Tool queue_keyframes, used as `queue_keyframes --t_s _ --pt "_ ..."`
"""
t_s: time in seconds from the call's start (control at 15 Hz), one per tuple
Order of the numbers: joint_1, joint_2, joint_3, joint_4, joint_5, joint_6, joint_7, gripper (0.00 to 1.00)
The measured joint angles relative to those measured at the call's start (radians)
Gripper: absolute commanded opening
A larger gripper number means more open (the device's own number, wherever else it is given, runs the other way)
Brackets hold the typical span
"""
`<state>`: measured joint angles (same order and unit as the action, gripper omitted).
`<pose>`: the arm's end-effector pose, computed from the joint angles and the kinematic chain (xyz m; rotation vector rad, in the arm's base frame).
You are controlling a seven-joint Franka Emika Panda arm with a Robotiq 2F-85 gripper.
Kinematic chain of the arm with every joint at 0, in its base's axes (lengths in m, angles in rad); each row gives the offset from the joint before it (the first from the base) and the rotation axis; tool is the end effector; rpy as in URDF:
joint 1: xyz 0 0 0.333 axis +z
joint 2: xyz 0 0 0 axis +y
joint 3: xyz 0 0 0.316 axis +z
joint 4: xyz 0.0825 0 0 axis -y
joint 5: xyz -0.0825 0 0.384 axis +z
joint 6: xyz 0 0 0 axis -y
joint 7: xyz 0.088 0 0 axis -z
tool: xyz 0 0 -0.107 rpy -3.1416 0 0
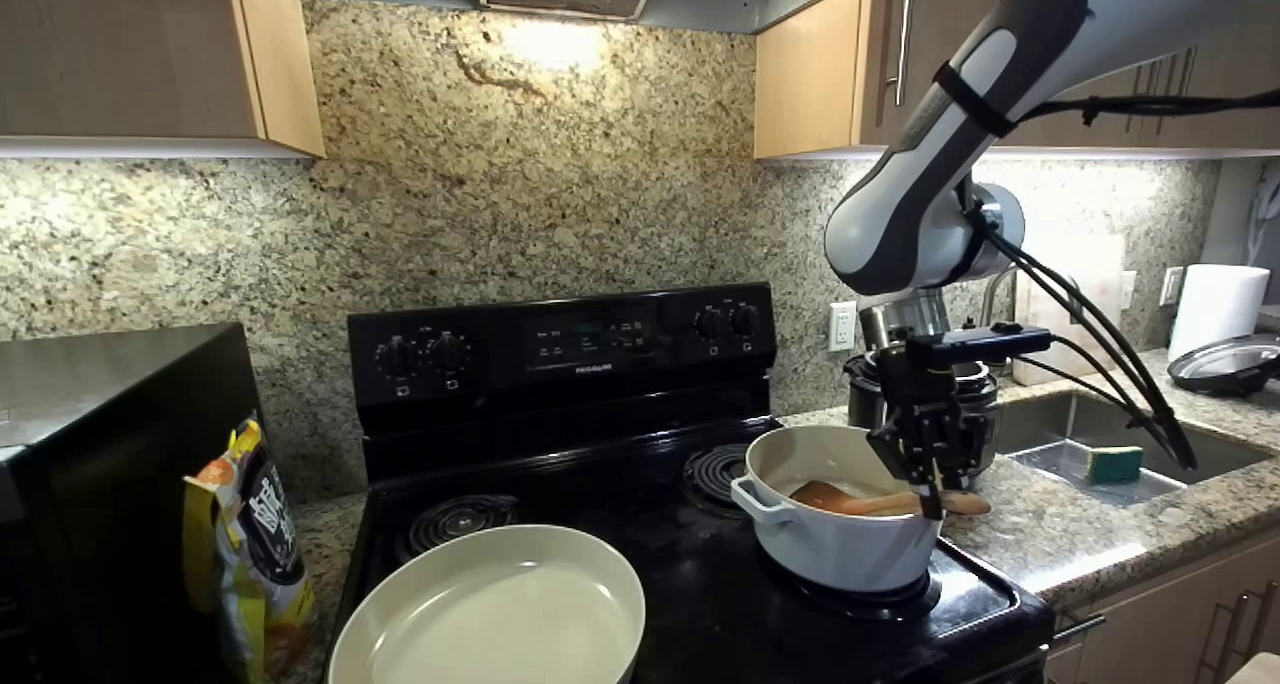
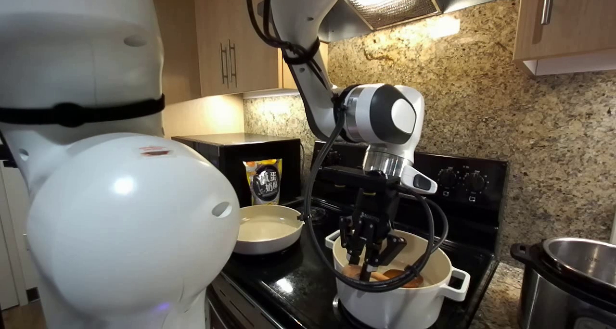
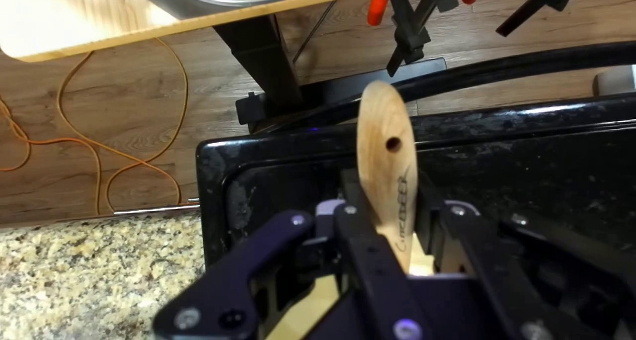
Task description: Pick up the cooking stick and stir in the pot
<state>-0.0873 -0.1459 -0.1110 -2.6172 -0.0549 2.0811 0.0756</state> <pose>0.3719 -0.0761 0.2752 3.0584 -0.3583 -0.6106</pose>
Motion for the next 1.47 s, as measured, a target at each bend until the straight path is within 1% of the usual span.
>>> queue_keyframes --t_s 0.27,0.53,0.8,1.07,1.47 --pt "0.0 -0.034 0.005 0.001 -0.009 -0.034 0.001 0.08" --pt "0.0 -0.102 0.016 0.001 -0.034 -0.089 0.007 0.08" --pt "-0.003 -0.146 0.019 0.016 -0.039 -0.098 0.016 0.08" --pt "-0.014 -0.12 0.018 0.048 -0.039 -0.124 0.034 0.08" --pt "-0.012 -0.031 0.025 0.077 -0.039 -0.14 0.034 0.08"
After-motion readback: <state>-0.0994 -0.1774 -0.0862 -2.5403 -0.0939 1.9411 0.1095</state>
